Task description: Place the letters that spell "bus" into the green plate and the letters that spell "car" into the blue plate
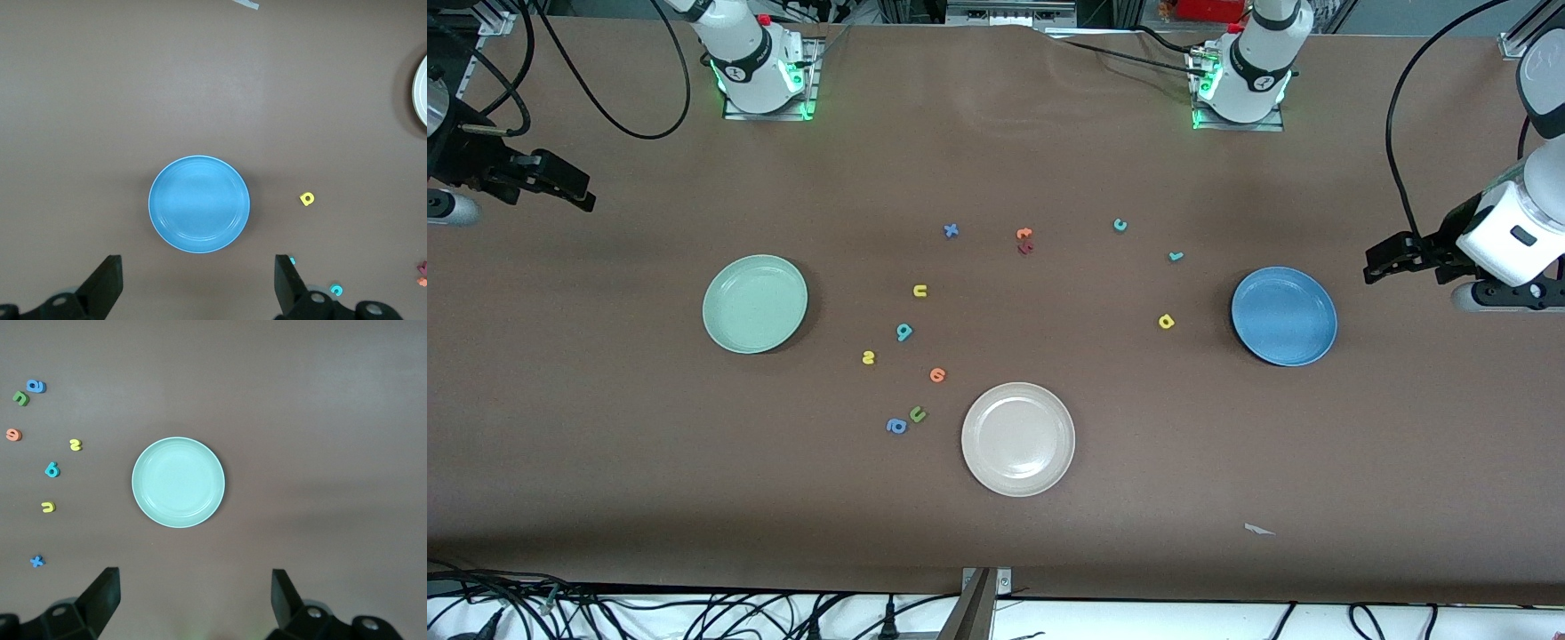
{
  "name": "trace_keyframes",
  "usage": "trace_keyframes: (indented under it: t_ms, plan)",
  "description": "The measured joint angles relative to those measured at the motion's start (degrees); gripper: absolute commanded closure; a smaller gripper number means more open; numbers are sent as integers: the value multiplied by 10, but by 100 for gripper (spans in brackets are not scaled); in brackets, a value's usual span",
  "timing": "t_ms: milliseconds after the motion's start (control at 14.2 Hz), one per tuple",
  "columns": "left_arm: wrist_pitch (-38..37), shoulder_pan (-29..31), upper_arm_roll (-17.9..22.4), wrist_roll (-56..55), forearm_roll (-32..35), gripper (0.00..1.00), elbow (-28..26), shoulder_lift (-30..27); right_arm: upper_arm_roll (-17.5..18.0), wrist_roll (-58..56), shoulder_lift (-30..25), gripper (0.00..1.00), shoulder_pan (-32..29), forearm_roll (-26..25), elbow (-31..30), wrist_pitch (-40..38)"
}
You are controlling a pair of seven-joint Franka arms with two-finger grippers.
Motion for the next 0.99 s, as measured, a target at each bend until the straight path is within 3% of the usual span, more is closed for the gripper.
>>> trace_keyframes:
  t_ms: [987]
  plan:
    - [0, 1, 0, 6, 0, 0, 0, 3, 2, 0, 0, 0, 0, 0, 0, -5]
